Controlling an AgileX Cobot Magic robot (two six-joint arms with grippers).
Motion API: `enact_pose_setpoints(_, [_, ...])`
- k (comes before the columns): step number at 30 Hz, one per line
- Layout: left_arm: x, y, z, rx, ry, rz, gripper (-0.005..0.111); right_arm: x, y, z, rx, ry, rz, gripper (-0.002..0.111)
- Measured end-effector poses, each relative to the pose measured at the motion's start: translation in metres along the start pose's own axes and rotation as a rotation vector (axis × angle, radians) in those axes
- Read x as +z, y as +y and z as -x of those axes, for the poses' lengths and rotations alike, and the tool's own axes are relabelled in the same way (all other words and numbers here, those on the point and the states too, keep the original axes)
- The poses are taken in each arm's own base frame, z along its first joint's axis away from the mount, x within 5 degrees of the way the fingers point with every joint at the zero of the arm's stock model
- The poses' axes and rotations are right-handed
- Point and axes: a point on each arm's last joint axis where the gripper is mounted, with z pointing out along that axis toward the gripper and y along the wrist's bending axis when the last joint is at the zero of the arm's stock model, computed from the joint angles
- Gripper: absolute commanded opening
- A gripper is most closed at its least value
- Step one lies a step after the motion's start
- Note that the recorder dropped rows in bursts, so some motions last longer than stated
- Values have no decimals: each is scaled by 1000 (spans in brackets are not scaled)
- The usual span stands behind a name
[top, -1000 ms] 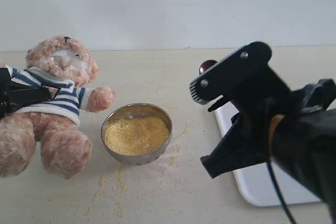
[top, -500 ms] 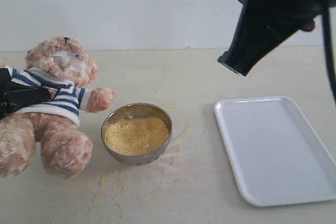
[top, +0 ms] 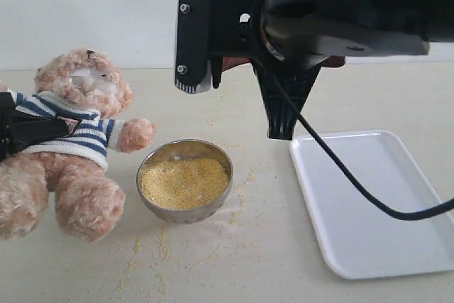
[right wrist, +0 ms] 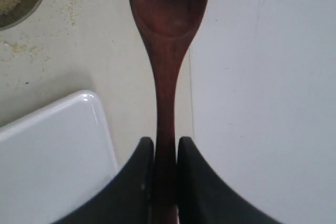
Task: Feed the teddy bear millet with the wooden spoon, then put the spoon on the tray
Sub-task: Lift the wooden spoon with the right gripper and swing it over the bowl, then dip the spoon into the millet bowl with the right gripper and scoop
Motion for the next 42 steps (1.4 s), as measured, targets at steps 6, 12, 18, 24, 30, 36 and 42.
enact_pose_setpoints(6, [0, 4, 1, 0, -9, 49, 5, 4, 2, 14, 20, -165, 35, 0])
enact_pose_setpoints(12, [0, 5, 1, 2, -9, 52, 5, 44, 15, 20, -69, -103, 62, 0])
enact_pose_setpoints(18, [0, 7, 1, 28, -13, 79, 5, 66, 32, 27, -110, -80, 103, 0])
enact_pose_setpoints(24, [0, 9, 2, 33, -17, 103, 5, 79, 46, 29, -111, -46, 157, 0])
enact_pose_setpoints(30, [0, 9, 2, 35, -17, 103, 5, 79, 54, 30, -91, -47, 237, 0])
enact_pose_setpoints(36, [0, 9, 2, 35, -17, 103, 5, 81, 68, 30, -112, -41, 352, 0])
enact_pose_setpoints(42, [0, 9, 2, 35, -17, 103, 5, 95, 82, 31, -138, -2, 391, 0])
